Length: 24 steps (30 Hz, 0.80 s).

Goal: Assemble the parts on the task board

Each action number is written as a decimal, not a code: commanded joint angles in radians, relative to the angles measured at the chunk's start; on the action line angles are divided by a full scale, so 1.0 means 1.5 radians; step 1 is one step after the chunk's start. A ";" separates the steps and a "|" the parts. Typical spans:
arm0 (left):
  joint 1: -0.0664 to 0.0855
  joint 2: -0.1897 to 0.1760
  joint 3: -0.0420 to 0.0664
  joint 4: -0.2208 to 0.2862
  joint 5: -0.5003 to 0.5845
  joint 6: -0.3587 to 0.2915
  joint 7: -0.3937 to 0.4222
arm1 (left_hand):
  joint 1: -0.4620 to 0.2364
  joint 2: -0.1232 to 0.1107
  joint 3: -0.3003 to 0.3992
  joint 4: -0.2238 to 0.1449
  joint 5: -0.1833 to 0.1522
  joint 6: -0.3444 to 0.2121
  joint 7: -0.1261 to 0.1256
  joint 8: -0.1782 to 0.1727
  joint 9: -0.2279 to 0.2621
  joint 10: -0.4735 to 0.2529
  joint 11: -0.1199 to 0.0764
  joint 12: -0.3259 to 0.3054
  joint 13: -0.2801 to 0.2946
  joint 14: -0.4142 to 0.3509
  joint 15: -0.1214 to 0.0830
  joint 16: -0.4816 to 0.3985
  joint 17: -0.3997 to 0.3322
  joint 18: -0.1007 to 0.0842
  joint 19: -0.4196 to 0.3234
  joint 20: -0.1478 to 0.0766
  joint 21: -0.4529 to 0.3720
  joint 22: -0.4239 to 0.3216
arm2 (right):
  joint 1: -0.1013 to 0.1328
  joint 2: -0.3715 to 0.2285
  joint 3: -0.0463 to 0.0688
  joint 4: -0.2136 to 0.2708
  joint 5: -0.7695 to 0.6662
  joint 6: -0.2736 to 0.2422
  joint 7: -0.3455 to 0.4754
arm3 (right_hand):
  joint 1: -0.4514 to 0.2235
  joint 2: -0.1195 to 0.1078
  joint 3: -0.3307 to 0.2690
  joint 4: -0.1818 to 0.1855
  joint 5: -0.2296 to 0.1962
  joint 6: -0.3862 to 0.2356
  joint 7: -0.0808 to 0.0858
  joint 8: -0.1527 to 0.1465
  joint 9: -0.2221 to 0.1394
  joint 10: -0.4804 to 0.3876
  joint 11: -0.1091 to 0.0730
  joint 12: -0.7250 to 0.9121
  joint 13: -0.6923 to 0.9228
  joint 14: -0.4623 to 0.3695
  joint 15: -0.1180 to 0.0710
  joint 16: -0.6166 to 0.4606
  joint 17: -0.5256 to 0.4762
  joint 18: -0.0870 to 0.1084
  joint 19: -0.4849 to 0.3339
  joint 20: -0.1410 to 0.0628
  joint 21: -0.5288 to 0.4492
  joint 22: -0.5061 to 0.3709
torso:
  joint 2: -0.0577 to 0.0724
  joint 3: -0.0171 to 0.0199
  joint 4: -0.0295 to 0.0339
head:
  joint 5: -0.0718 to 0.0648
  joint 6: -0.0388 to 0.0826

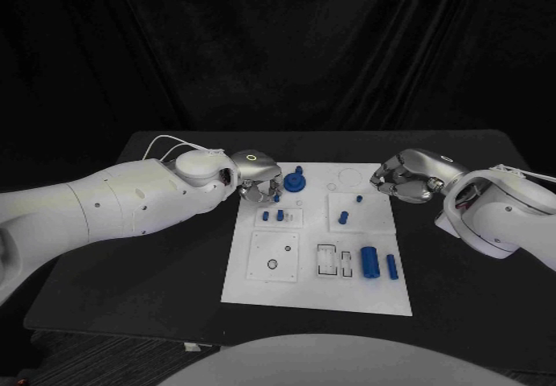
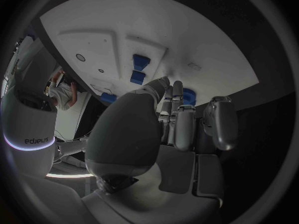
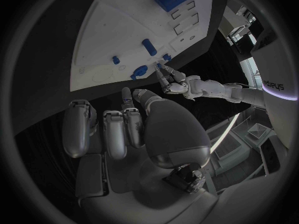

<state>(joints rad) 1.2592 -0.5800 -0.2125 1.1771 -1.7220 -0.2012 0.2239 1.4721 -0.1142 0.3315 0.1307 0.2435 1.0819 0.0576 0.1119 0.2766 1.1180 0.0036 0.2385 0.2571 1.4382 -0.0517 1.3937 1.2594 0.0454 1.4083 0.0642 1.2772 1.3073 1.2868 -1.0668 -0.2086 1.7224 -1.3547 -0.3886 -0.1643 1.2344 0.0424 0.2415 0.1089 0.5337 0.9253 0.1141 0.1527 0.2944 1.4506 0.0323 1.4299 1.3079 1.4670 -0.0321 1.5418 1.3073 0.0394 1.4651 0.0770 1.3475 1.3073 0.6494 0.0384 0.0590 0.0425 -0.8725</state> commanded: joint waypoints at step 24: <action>-0.006 0.003 0.000 -0.005 -0.005 0.017 -0.007 | -0.015 -0.015 0.014 0.000 -0.036 -0.091 -0.018 -0.034 -0.021 -0.005 0.006 -0.027 -0.015 -0.014 0.002 -0.012 -0.017 0.015 -0.013 0.004 -0.018 0.115 | -0.002 -0.002 0.000 0.001 -0.002 0.003 -0.016 | 0.006 -0.002 0.002 0.000 0.002 -0.002 0.001 -0.002 -0.001 -0.006 -0.001 -0.004 0.040 0.056 -0.004 -0.002 0.110 0.010 0.002 -0.004 -0.001 0.128 | 0.000 0.0001 0.0001 | -0.001 0.000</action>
<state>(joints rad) 1.2522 -0.5760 -0.2127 1.1707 -1.7222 -0.1848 0.2160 1.4537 -0.1324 0.3482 0.1310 0.1928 0.9519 0.0313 0.0665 0.2461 1.1125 0.0090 0.2005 0.2352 1.4239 -0.0516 1.3820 1.2352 0.0619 1.3941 0.0712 1.2540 1.3073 1.2867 -1.0678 -0.2085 1.7229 -1.3547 -0.3852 -0.1661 1.2344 0.0424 0.2415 0.1089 0.5337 0.9253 0.1141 0.1527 0.2944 1.4506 0.0323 1.4299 1.3079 1.4670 -0.0321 1.5418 1.3073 0.0394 1.4652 0.0770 1.3475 1.3079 0.6495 0.0384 0.0589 0.0415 -0.8725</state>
